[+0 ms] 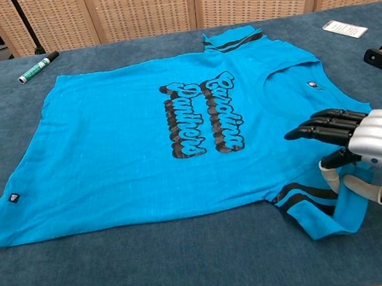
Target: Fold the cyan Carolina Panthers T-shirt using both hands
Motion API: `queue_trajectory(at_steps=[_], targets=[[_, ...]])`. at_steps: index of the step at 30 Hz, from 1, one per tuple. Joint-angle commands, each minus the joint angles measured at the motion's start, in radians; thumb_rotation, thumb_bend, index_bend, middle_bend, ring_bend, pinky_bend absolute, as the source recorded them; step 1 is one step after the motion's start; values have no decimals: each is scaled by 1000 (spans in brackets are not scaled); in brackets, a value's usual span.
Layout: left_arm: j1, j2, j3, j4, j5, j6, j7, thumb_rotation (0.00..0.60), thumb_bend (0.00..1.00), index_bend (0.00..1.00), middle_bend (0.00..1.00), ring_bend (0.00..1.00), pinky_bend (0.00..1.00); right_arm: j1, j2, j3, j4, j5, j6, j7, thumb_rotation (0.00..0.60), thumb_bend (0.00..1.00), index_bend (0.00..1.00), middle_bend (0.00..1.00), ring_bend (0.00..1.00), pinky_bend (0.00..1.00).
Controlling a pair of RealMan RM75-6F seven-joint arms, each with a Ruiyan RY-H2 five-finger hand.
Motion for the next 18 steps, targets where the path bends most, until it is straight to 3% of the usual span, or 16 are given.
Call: queue_trajectory(at_steps=[1, 11, 18], targets=[[0, -1, 0, 0, 0, 1, 0, 600, 0, 0, 0, 0, 0, -1, -2, -1, 5, 2, 7, 7, 600, 608, 638, 70, 0, 0], [-9, -19, 11, 47, 29, -8, 5, 600, 0, 0, 0, 0, 0, -14, -10, -15, 46, 6, 61, 88, 600, 603, 670, 70, 0, 0], [-57, -110, 75, 259, 185, -36, -145, 600, 0, 49, 0, 0, 0, -24, -3, -40, 70, -5, 102, 168, 600, 604, 675, 75, 0, 0]])
